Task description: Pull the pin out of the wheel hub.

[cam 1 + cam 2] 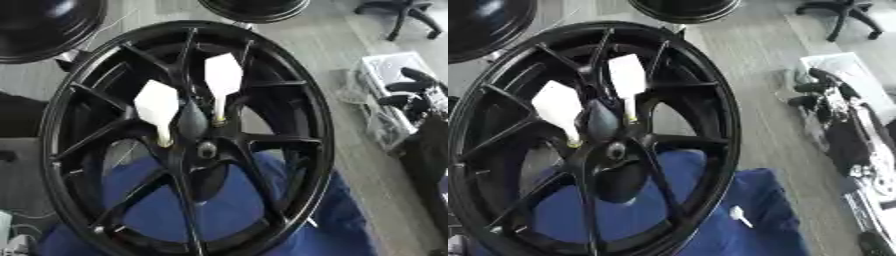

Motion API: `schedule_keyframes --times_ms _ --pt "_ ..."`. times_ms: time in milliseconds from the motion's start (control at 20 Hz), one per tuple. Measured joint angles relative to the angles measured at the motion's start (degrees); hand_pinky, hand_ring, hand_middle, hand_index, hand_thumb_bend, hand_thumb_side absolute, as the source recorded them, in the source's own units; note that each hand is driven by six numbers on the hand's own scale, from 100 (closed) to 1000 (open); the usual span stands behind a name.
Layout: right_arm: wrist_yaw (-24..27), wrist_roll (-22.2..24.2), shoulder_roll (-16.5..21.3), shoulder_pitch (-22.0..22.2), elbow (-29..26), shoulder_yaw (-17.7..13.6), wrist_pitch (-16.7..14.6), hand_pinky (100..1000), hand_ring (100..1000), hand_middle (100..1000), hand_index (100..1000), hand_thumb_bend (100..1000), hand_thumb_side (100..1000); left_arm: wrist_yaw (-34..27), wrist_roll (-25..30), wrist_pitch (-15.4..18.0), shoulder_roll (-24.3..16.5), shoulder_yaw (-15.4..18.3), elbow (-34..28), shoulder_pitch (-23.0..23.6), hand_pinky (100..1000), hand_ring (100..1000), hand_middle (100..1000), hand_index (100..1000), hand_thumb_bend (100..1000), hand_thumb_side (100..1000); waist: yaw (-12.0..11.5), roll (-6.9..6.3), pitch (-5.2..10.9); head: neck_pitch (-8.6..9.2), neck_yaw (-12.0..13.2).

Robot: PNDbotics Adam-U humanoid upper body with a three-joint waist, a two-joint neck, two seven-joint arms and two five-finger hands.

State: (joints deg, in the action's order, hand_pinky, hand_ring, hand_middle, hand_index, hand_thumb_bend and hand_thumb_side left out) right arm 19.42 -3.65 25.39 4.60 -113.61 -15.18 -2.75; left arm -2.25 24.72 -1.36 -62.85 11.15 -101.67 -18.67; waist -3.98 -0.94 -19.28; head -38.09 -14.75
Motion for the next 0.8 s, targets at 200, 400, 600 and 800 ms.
schedule_keyframes --times_ms 200,400,600,800 --pt "0.01 -0.27 -0.09 0.48 0.0 -0.36 -0.42 877 643 660 864 100 725 1.2 -1.02 -0.27 1.37 1.75 1.03 5.95 881 808 780 879 492 175 -0.08 0.47 0.0 0.0 0.04" --pt "0.04 -0.36 -0.41 0.53 0.0 -0.64 -0.66 877 643 660 864 100 725 3.08 -0.67 -0.22 2.17 3.17 2.56 8.69 922 843 817 945 634 394 -0.44 0.55 0.0 0.0 0.05" --pt "0.26 -0.29 -0.42 0.51 0.0 -0.65 -0.73 877 644 661 865 100 723 6.3 -0.27 -0.25 2.95 3.83 2.9 9.8 931 850 826 958 637 439 -0.76 0.75 0.0 0.0 0.2" --pt "0.58 -0.26 -0.42 0.46 0.0 -0.65 -0.7 877 644 661 865 100 721 7.28 0.05 -0.02 3.79 4.03 2.79 10.27 930 847 823 954 606 450 -0.7 0.61 0.03 0.0 1.04"
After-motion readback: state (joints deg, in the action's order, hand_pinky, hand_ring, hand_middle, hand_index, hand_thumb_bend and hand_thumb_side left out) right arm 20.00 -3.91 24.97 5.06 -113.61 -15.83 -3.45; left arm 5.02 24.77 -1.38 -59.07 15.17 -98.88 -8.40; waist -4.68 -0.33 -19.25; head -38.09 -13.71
